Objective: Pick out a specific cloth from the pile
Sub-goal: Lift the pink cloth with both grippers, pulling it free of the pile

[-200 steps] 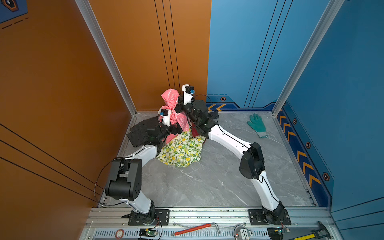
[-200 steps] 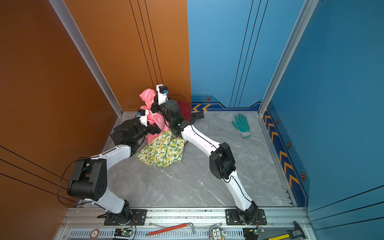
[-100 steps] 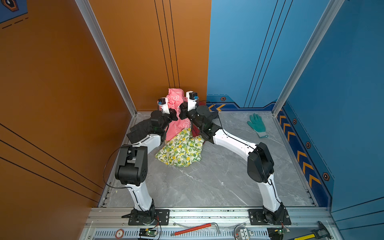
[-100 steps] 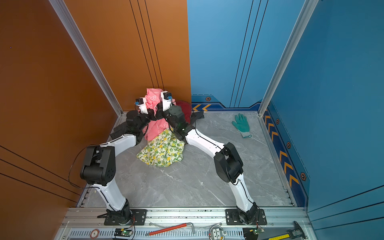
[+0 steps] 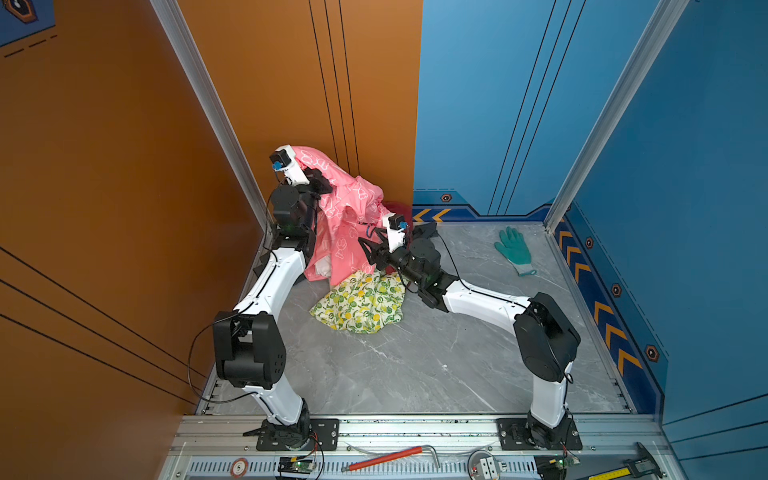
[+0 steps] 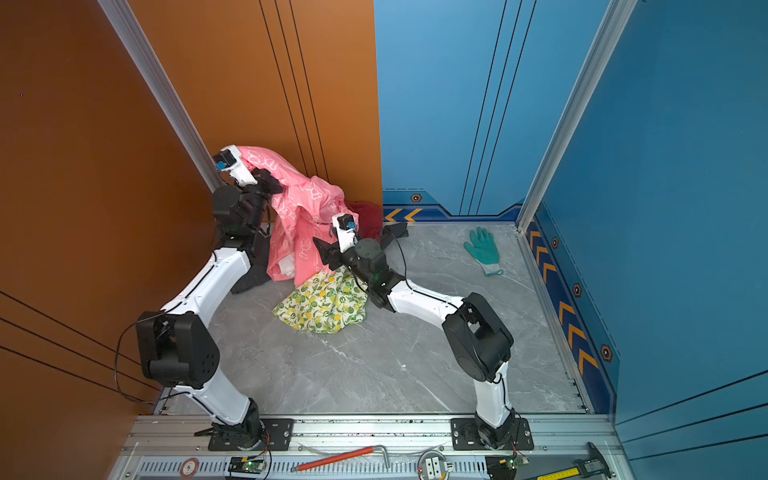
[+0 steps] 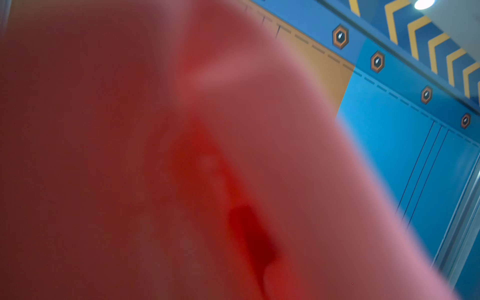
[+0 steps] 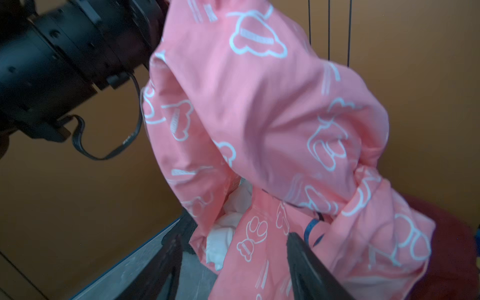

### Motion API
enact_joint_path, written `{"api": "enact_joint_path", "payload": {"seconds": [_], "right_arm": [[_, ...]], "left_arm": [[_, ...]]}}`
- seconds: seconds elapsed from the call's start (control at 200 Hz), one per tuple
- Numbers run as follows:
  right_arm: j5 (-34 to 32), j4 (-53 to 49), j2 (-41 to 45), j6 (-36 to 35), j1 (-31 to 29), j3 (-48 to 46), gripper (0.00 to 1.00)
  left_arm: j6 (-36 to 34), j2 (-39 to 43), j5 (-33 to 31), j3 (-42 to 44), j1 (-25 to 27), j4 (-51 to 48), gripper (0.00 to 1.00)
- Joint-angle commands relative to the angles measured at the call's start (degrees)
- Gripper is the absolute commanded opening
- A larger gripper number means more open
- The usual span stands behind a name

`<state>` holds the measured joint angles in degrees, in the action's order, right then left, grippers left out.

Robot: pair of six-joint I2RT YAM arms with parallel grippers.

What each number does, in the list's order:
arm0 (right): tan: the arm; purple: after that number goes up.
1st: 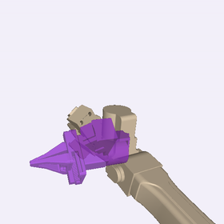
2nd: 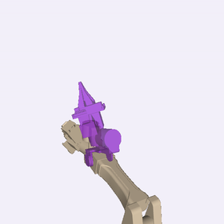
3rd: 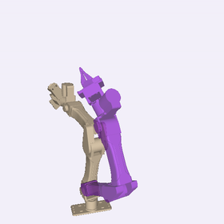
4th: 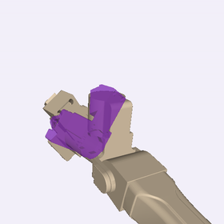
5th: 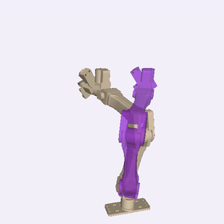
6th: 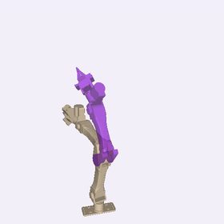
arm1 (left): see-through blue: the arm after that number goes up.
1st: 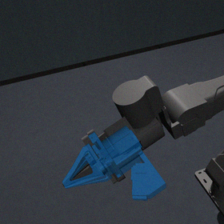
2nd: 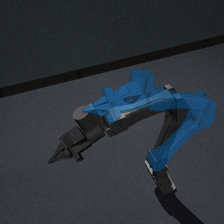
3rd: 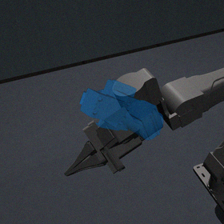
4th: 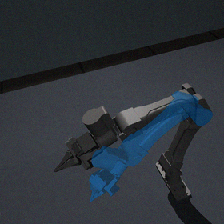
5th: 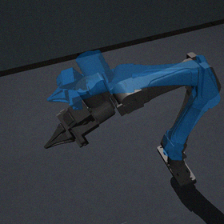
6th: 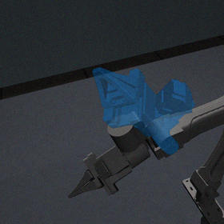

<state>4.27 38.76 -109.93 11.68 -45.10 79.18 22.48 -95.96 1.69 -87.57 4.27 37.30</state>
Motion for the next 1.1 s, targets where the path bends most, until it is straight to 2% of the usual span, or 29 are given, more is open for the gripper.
{"api": "enact_joint_path", "payload": {"seconds": [0.0,0.12,0.22,0.385,0.49,0.541,0.701,0.721,0.741,0.761,0.776,0.801,0.816,0.821,1.046,1.096], "right_arm": [[1.4,4.5,2.8,-2.4,-0.2,-3.2,0.79],[-0.7,5.8,4.5,-4.3,-0.1,-7.6,0.88],[-3.7,6.8,4.7,-8.2,0.1,-8.7,1.0],[-8.8,7.6,-0.7,-15.5,0.4,-2.4,0.99],[-14.2,8.5,-6.6,-18.4,0.9,4.7,1.0],[-14.3,9.2,-10.6,-19.8,1.3,8.7,1.0],[-15.2,0.9,-26.4,-21.0,3.1,33.6,1.0],[-15.4,0.0,-28.0,-21.0,3.4,36.5,0.97],[-15.5,-0.8,-29.4,-20.9,3.5,39.2,0.89],[-15.3,-1.9,-30.5,-21.0,3.6,41.5,0.78],[-15.3,-3.0,-31.0,-21.0,3.7,43.3,0.65],[-15.0,-4.7,-31.5,-21.0,3.7,45.7,0.36],[-15.1,-5.7,-31.6,-20.9,3.7,47.0,0.06],[-15.1,-6.0,-31.6,-20.8,3.6,47.3,0.01],[-14.2,-10.3,-24.3,-15.5,2.8,49.4,0.0],[-13.9,-11.9,-23.5,-14.1,3.0,51.2,0.0]], "left_arm": [[0.8,1.9,-3.0,-5.6,1.5,-5.9,0.0],[1.5,1.7,-2.7,-10.7,3.0,-11.4,0.0],[2.3,1.8,-0.7,-13.7,4.4,-15.4,0.0],[4.1,3.8,4.1,-15.3,6.9,-21.4,0.0],[5.1,6.5,6.8,-13.6,8.3,-24.0,0.0],[5.8,8.1,8.4,-12.2,8.6,-24.7,0.0],[6.7,13.5,10.3,-8.4,8.9,-28.9,0.0],[6.5,14.1,10.3,-8.1,8.8,-29.7,0.0],[6.2,14.5,10.3,-7.7,8.7,-30.8,0.0],[5.6,15.3,10.4,-7.4,8.6,-32.1,0.0],[5.1,15.7,10.3,-7.1,8.5,-33.1,0.0],[4.4,16.3,9.9,-6.7,8.4,-35.0,0.0],[4.0,16.8,9.5,-6.3,8.2,-36.2,0.0],[3.8,16.9,9.4,-6.2,8.2,-36.6,0.0],[-0.6,21.5,3.0,2.4,5.7,-45.4,0.0],[-0.7,21.8,2.6,3.9,4.8,-46.5,0.07]]}}
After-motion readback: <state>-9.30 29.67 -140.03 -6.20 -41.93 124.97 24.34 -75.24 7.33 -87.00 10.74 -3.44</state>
